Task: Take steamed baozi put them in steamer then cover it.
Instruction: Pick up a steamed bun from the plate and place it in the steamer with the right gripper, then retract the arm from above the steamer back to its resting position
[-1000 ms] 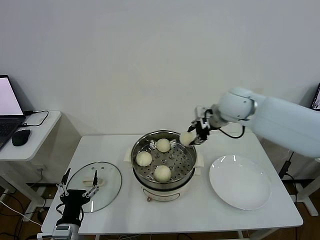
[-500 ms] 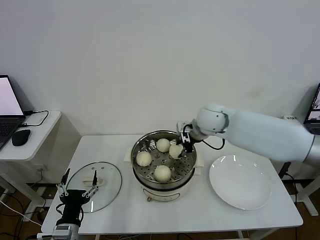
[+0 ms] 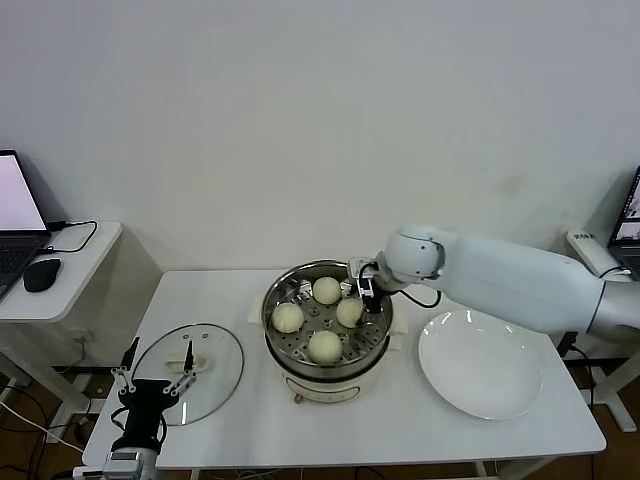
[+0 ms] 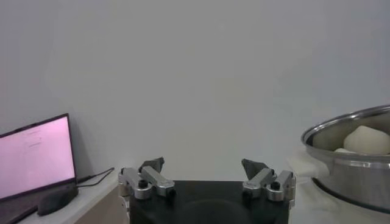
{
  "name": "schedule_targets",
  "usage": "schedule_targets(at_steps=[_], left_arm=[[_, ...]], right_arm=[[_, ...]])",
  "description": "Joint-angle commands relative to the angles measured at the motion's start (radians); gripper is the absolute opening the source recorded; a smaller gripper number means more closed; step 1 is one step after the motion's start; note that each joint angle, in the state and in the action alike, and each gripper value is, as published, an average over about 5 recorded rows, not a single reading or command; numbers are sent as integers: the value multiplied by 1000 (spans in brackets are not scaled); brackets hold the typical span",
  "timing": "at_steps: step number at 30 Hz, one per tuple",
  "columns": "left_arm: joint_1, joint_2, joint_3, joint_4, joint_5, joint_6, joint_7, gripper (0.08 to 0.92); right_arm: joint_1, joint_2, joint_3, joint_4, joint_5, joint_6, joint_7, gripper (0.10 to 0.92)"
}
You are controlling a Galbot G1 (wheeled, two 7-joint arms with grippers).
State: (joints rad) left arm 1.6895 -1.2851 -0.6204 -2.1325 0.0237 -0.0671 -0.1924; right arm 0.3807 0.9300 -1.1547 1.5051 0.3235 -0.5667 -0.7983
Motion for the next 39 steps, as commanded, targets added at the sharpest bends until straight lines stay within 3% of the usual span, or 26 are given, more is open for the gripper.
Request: schedule_targets(at_steps=[1, 8, 14, 20, 26, 31, 35, 39], left_arm=[[0, 1, -1, 0, -8, 3, -3, 823], [-2, 0, 3, 0, -10, 4, -4, 823], [-4, -3, 6, 2, -12, -2, -5, 823], [-7, -15, 19, 5, -8, -5, -8, 823], [-11, -30, 32, 22, 40, 22, -43, 823], [-16, -38, 35, 62, 64, 43, -77, 823], [-10, -37, 37, 94, 118, 25, -74, 823], [-21, -37, 28, 145, 335, -24, -93, 823]], right_arm=[[-4, -57, 104, 59, -9, 41, -2, 786], [-152, -234, 307, 206, 24, 48, 133, 822], [-539, -410, 661, 348, 124, 125, 375, 823], [-1027, -431, 1106, 417, 119, 312, 574, 823], [-1482, -212, 1526, 440, -46, 506, 656, 822], [-1725, 41, 1760, 439, -136, 680, 622, 823], [-1863, 203, 1889, 465, -164, 744, 574, 823], [-1976, 356, 1993, 510, -174, 765, 530, 823]])
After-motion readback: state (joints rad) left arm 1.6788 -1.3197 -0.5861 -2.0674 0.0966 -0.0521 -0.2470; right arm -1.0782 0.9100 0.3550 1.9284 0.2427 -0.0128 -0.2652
